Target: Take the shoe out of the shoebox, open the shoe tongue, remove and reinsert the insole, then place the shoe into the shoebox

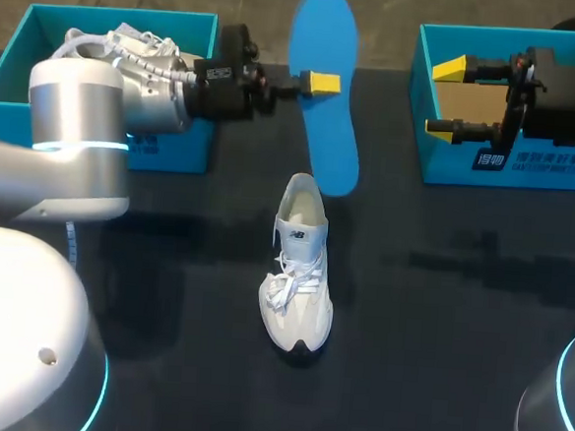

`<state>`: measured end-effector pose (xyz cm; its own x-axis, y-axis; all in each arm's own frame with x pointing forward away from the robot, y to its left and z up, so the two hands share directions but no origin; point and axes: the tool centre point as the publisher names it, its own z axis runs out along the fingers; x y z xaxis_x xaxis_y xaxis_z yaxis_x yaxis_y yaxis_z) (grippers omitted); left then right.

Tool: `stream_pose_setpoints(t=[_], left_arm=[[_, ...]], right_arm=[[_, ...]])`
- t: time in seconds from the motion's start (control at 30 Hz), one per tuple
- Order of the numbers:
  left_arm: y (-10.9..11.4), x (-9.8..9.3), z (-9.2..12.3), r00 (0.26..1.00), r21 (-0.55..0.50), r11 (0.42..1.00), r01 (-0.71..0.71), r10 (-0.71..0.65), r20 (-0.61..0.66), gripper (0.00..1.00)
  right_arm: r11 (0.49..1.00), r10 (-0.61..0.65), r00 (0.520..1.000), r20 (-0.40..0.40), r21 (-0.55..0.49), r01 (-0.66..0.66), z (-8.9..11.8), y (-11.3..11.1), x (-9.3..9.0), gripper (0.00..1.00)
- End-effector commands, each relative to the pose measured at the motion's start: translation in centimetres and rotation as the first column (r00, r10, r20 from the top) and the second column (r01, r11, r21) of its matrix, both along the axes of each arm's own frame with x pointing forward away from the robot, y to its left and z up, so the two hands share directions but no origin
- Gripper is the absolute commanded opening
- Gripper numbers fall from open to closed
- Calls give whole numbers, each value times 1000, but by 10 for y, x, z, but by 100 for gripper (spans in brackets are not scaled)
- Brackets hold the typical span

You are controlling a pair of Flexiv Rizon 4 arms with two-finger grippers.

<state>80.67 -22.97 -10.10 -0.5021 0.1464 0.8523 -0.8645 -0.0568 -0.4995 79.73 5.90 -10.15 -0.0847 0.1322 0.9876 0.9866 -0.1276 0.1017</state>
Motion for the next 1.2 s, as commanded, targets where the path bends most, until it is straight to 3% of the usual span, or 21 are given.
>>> stream_pose_setpoints(t=[0.03, 0.27, 0.63, 0.97, 1.2], left_arm=[[0, 7, -7, 981, 6, 994, 109, -107, -159, 0], [-1, 7, -14, 954, 31, 987, 159, -145, -263, 0], [-5, 15, -23, 924, 44, 987, 157, -131, -359, 0], [-15, 24, -27, 908, 58, 983, 176, -139, -396, 0], [-22, 28, -30, 901, 62, 978, 198, -157, -404, 0]], right_arm=[[1000, -1, 1000, -1, -1, 1, 0, 1, 0, 100], [993, -26, 1000, 12, -112, 27, 13, 5, -6, 100], [934, -57, 997, 56, -350, 72, 50, 17, -13, 100], [782, -68, 994, 81, -614, 104, 77, 40, -16, 100], [692, -79, 993, 87, -712, 117, 84, 52, -17, 100]])
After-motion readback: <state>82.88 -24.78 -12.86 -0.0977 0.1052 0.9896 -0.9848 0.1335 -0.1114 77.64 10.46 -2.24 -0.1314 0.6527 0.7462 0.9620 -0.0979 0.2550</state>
